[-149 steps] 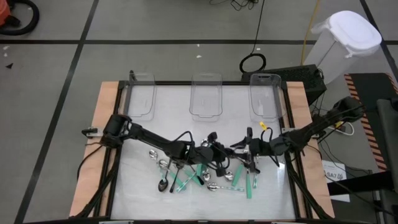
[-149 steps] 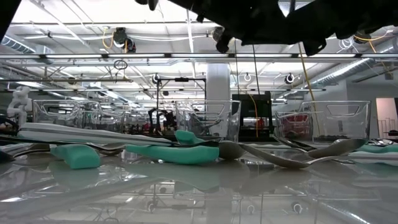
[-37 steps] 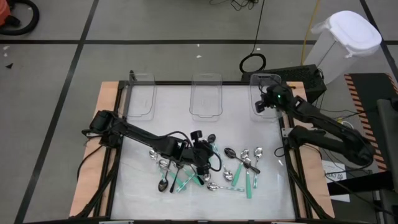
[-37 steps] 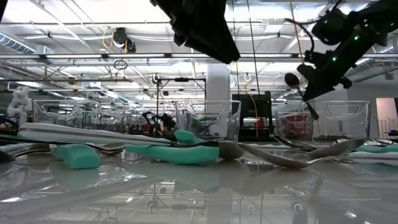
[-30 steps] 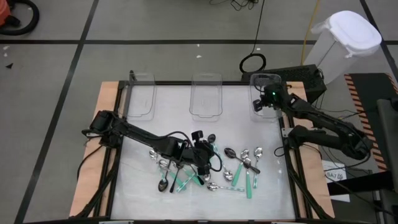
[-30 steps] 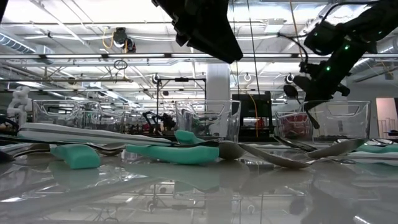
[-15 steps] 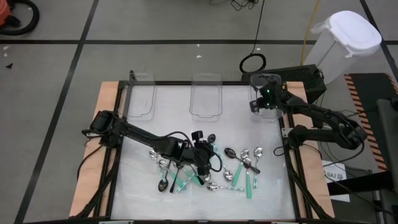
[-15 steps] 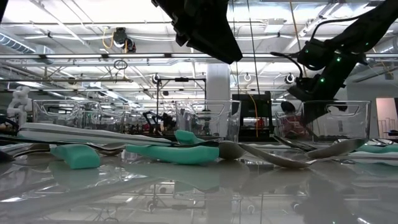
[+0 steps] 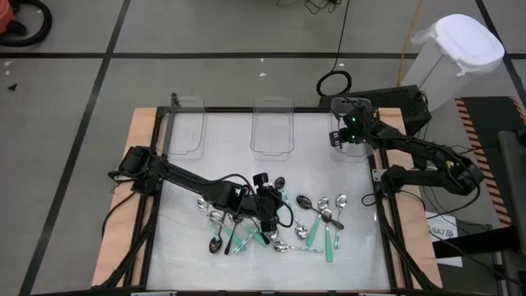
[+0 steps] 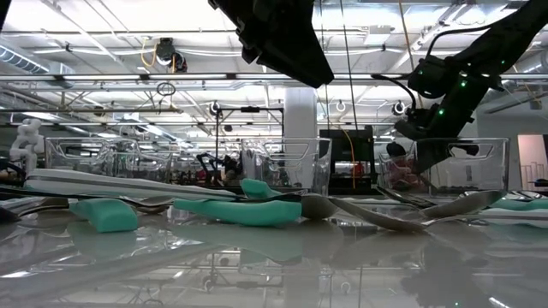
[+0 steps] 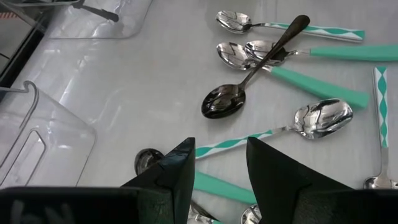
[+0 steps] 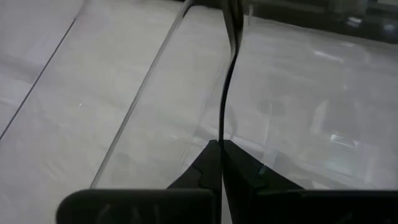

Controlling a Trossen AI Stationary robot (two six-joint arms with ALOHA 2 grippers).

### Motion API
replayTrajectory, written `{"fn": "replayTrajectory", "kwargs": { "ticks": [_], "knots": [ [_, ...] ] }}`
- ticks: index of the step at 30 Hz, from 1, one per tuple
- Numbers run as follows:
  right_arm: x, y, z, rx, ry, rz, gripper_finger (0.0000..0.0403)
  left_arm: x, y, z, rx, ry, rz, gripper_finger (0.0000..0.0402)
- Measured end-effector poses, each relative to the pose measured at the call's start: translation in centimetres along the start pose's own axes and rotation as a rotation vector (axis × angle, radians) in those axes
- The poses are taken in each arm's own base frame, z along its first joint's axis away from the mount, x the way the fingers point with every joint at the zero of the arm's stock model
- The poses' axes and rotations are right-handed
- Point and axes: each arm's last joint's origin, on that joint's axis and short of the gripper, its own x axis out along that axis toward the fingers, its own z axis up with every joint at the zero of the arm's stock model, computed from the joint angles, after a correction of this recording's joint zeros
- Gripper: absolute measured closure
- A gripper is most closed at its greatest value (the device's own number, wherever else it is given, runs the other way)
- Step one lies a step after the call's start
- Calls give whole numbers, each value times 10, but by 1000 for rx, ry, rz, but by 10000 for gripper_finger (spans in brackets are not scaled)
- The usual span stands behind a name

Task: Sort silverware by color (type)
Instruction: Put the black spoon into the right transparent bin

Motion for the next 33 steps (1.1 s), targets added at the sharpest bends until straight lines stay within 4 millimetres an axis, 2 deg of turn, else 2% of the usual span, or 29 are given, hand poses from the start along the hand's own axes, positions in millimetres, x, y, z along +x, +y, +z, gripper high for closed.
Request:
{"fn": "replayTrajectory", "kwargs": {
  "ticks": [4, 13, 19, 24, 28, 33],
  "knots": [
    [0, -1, -1, -6, 1, -28, 391, 0, 0, 0, -1, 0, 0, 256],
    [1, -2, -2, -22, 6, -56, 317, 0, 0, 0, -1, 0, 0, 256],
    [-4, -2, 1, -45, -36, -41, 286, 0, 0, 0, -1, -1, 0, 256],
    [-19, 0, 2, -68, -100, -10, 278, 0, 0, 0, -1, -1, 0, 256],
    [-39, 6, 1, -102, -173, 60, 278, 0, 0, 0, -1, -1, 0, 256],
    [-67, 15, -12, -128, -204, 212, 277, 0, 0, 0, -1, -1, 0, 256]
  ]
}}
